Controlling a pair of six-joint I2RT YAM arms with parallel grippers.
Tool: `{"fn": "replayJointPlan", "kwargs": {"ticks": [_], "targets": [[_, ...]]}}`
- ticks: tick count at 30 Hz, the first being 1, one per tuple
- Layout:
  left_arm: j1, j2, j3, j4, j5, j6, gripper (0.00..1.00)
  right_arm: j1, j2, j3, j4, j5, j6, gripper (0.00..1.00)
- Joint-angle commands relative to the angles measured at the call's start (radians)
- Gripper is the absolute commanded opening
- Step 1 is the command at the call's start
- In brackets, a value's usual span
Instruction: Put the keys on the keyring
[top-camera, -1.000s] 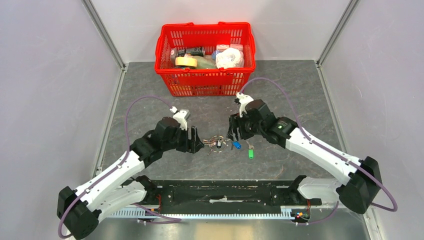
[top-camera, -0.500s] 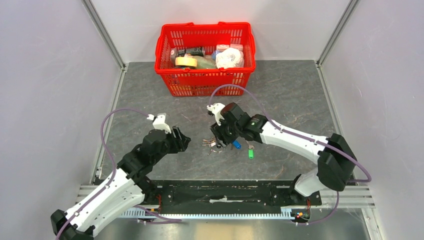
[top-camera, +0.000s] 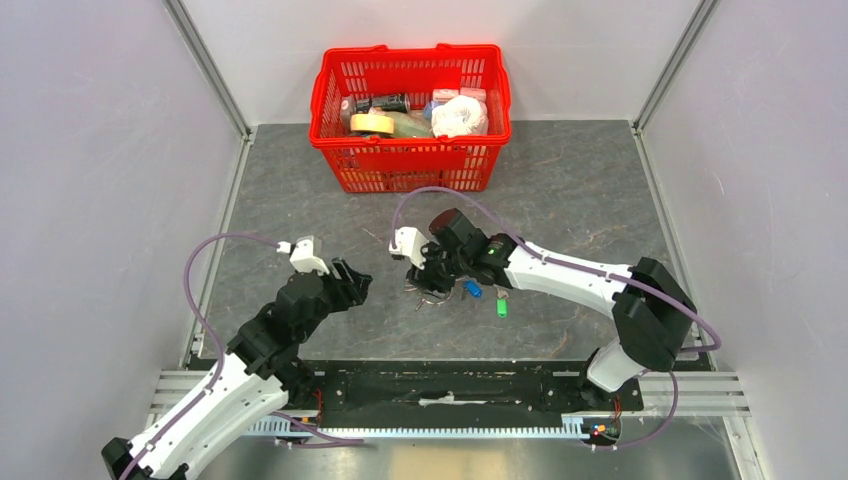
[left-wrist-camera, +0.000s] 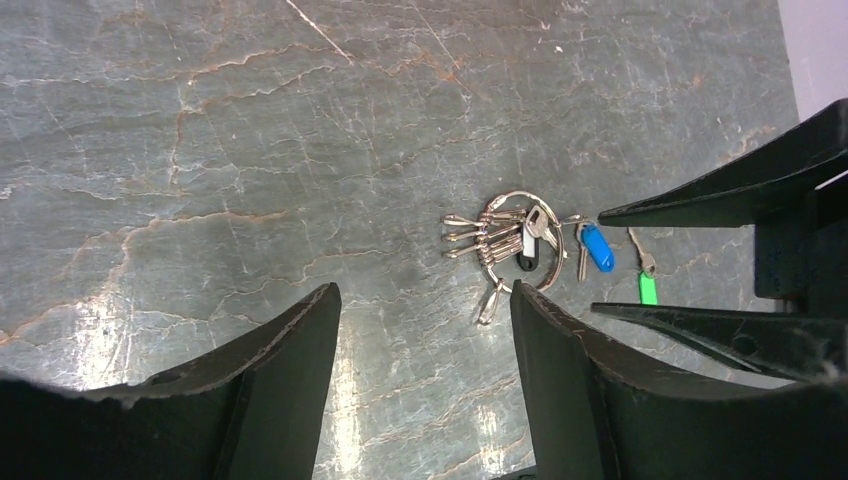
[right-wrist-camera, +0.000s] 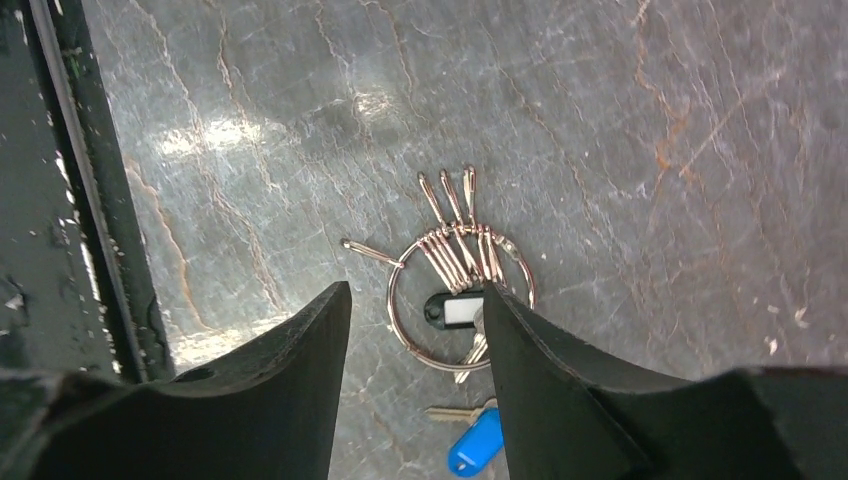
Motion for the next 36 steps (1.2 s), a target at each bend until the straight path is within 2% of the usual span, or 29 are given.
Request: {"fn": "replayJointPlan", "kwargs": {"ticks": [1,14,28,36], "targets": [[-0.003,-0.049,-0.016,0.021,-0.051,-0.034,0.71,0.016,0.038,-0.018,0.079,-0.062,-0.173,0.60],[-0.002,-0.119,-0.020,-0.008,-0.042,-0.006,0.73,0.017,0.221,0.108,0.092,-0.032,-0.262,0.58],[-0.002,-0.139,-0.027,-0.009,-0.033,0.004,0.75,-0.003,0.306,0.223,0.060,-0.062,-0.226,0.40],[-0.002,-0.155,-0.030,-0.017,-0.036,0.001,0.75,-0.006,0.340,0.240,0.031,-0.074,-0.218,0.34]]}}
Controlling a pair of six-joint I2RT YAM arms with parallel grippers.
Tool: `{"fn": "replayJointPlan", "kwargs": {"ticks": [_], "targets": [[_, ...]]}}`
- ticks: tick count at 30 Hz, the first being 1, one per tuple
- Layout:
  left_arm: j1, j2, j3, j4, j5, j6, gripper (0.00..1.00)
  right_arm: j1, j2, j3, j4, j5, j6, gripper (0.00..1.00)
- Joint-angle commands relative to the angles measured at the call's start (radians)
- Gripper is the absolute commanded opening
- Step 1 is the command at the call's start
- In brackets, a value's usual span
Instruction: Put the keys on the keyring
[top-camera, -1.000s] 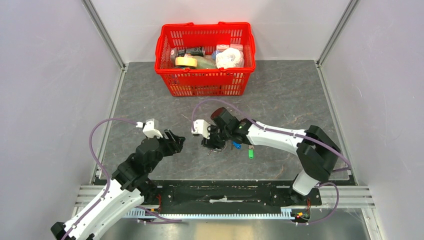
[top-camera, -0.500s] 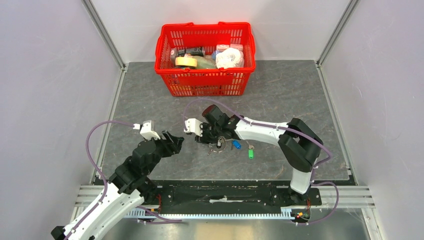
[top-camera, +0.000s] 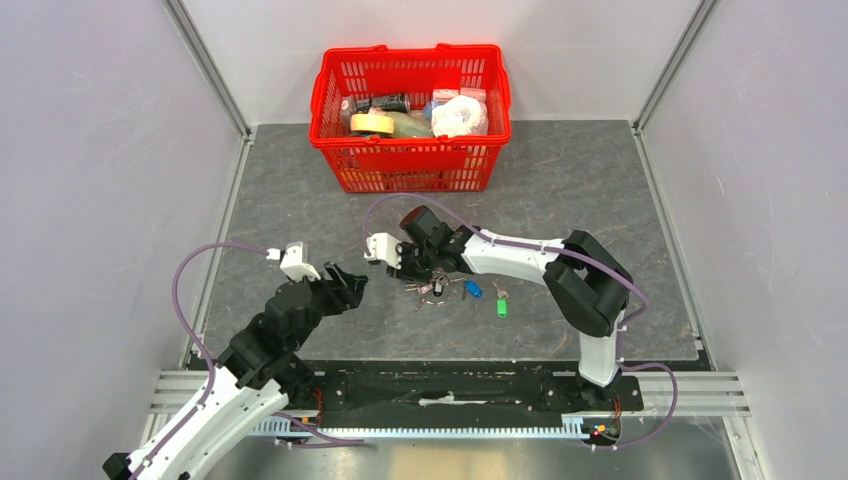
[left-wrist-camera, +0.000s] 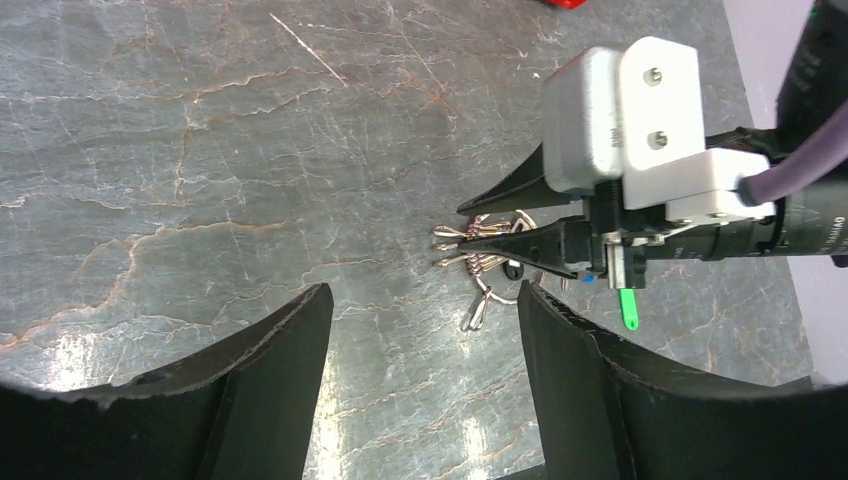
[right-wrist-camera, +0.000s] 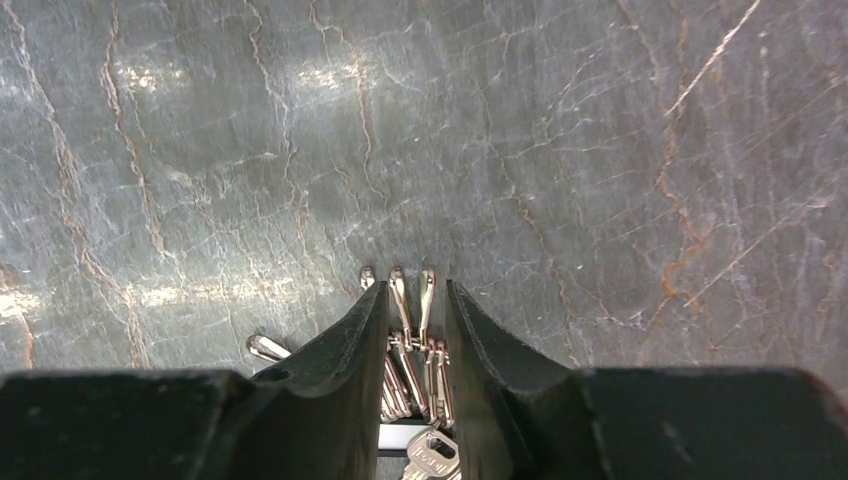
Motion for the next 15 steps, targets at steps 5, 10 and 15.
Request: {"fn": "replayJointPlan", "kwargs": {"ticks": [5,10,15], "targets": [[-0.003,-0.019,-0.006,0.012,-0.023,-0.002,0.75,-0.002,0.004,0.025,-0.016,-0.053,0.000,0.33],[-0.002,-0.010,-0.007,0.018,-0.026,-0.001,0.75,-0.003,-0.020,-0.005,-0.017,-0.068,-0.006,0.33],[-0.003,-0.007,-0.008,0.020,-0.029,0.000,0.75,0.000,-0.033,-0.022,-0.030,-0.085,-0.011,0.31]]}}
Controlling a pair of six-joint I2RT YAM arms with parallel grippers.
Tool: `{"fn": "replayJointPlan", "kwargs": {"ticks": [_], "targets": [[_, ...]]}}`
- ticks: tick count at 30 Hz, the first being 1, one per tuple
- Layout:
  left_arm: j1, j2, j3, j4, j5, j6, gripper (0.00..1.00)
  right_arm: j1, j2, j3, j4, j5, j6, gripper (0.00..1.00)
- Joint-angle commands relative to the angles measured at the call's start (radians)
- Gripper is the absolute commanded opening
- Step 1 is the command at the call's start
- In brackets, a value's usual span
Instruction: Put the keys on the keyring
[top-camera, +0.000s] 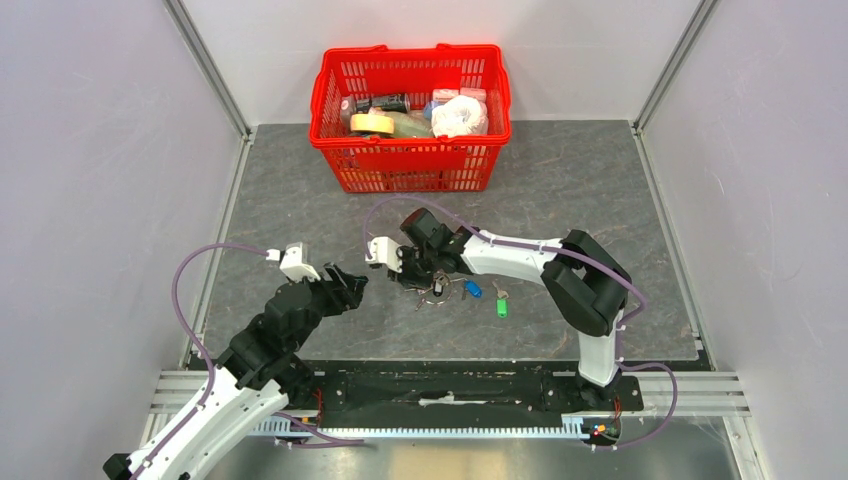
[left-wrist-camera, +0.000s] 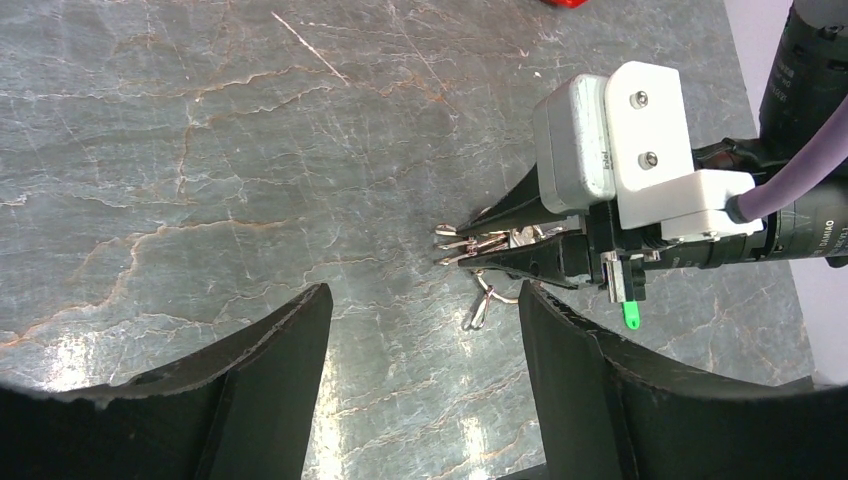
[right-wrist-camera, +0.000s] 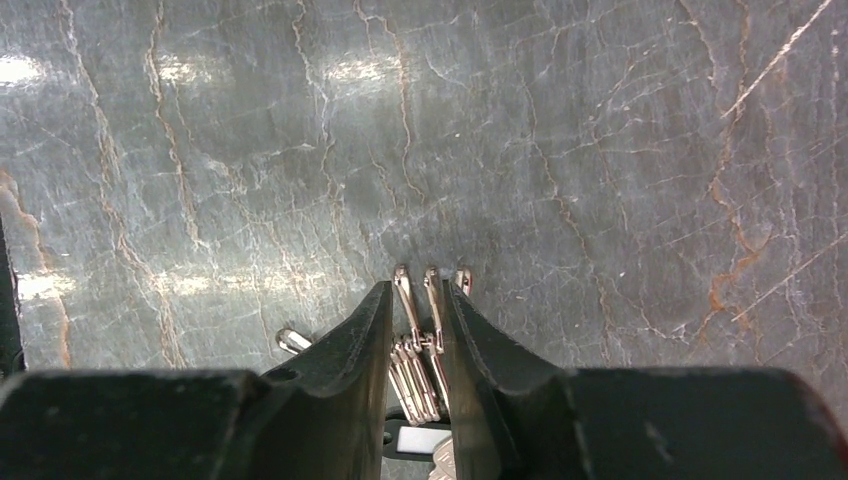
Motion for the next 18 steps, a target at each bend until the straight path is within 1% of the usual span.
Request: {"fn": "replayJointPlan", "kwargs": {"ticks": [1,7,11,18], "targets": [[-0.003,0.002,-0.005,0.024,-0.028,-0.001,0.75,0.001,-0.052,-0.024,-0.005,-0.037,-0.013,0.31],[-0.003,-0.003,-0.005,0.024,-0.032,-0.001,0.76,0.013,-0.080,-0.046,-0.008,-0.049,-0.019,0.30],[-0.002,-0.001,-0.006,0.024,-0.031,-0.001,0.76,0.022,-0.088,-0.051,-0.011,-0.050,-0.024,0.27],[-0.002,-0.007,-0.005,0.021,-0.033,-0.001,0.76,0.026,-0.071,-0.035,-0.013,-0.050,-0.025,0.24]]}}
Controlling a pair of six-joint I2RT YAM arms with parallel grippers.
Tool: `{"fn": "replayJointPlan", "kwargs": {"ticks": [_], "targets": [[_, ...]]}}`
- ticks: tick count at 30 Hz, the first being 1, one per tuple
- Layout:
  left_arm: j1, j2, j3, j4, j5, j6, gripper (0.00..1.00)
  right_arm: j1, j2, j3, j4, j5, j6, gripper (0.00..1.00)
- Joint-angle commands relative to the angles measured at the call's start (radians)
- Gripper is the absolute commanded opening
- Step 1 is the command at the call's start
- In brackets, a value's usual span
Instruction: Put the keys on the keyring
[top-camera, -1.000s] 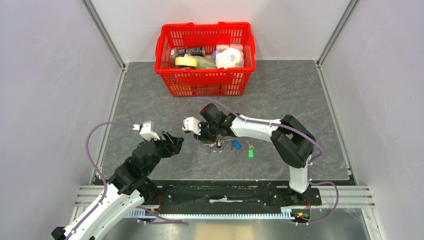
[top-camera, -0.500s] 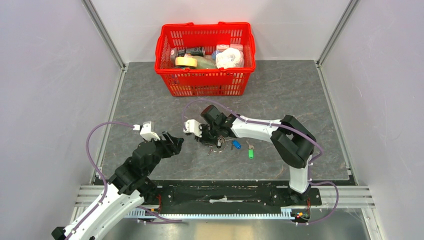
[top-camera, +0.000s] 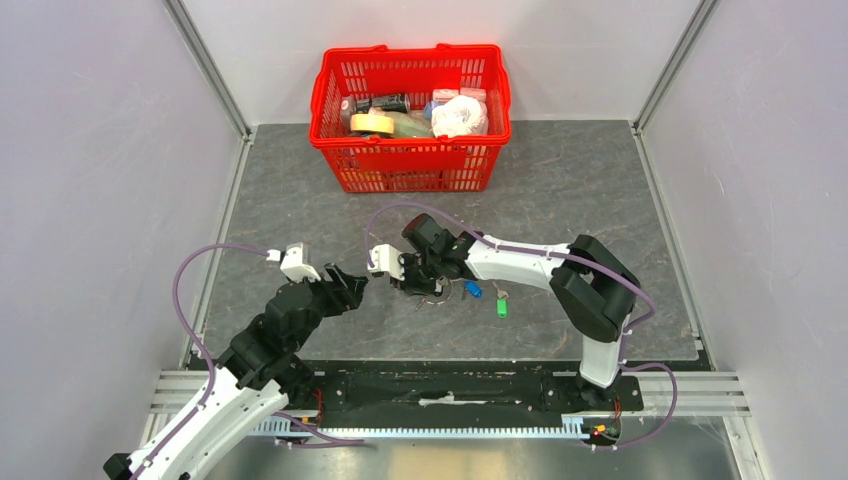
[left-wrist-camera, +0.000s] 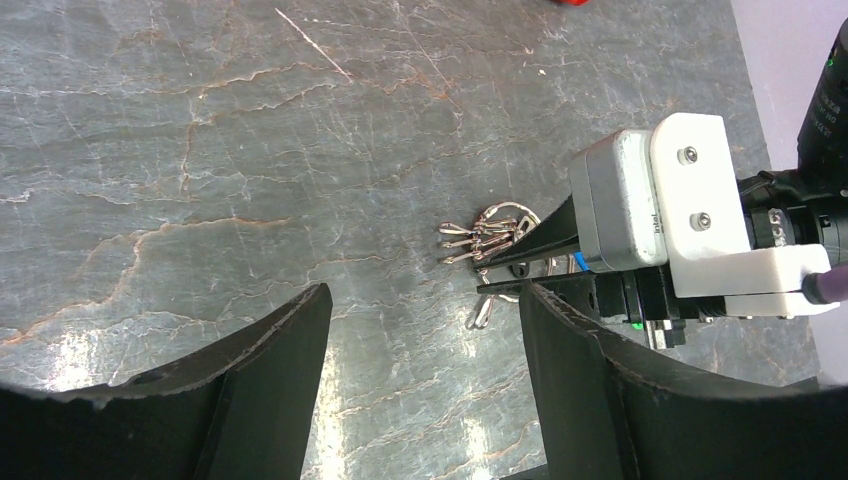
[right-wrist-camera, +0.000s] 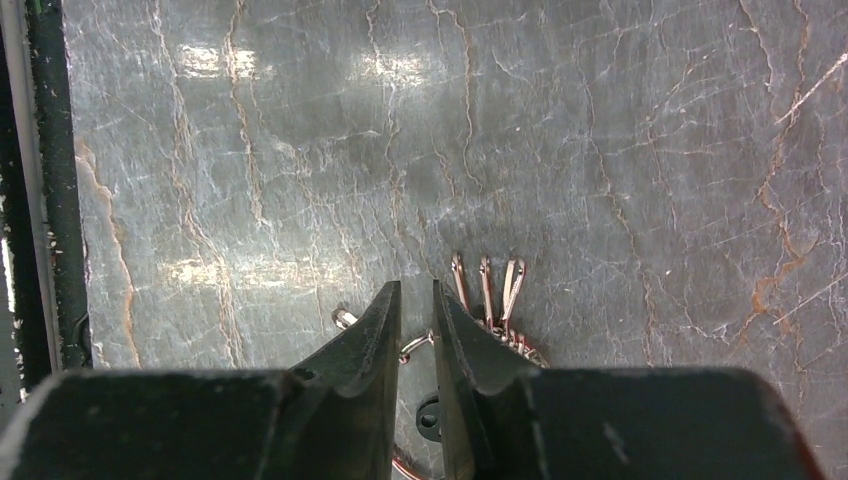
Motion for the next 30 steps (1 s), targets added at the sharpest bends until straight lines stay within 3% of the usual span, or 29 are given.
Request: {"fn": "replayJointPlan", "kwargs": {"ticks": [1,30], "targets": [[-0.002,-0.007,0.000,0.021,-0.031,0.000,0.76,0.005,-0.015,0.014,0.010,-0.019,-0.017,0.24],[-0.002,-0.003,-0.004,0.021,-0.040,-0.002,0.76,0.006,0.074,0.047,0.031,-0.039,-0.007,0.15]]}}
